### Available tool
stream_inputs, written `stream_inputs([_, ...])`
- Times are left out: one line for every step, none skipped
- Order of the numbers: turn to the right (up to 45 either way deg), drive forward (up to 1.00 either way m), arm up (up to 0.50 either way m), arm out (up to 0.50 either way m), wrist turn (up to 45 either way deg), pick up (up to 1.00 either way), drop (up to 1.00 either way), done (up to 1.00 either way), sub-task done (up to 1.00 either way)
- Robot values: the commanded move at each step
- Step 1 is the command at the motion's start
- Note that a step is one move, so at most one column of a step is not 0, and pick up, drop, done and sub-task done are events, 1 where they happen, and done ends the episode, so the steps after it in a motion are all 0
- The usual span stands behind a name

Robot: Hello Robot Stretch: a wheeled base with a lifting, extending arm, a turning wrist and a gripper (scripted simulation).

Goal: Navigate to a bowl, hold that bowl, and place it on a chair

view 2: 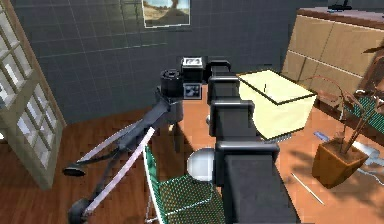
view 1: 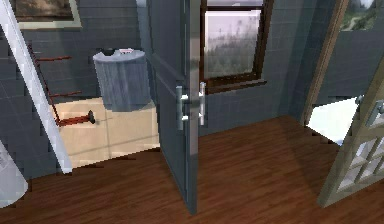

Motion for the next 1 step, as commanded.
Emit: stream_inputs([0.0, 0.00, 0.00, 0.00, -6.0, 0.00, 0.00, 0.00, 0.00])
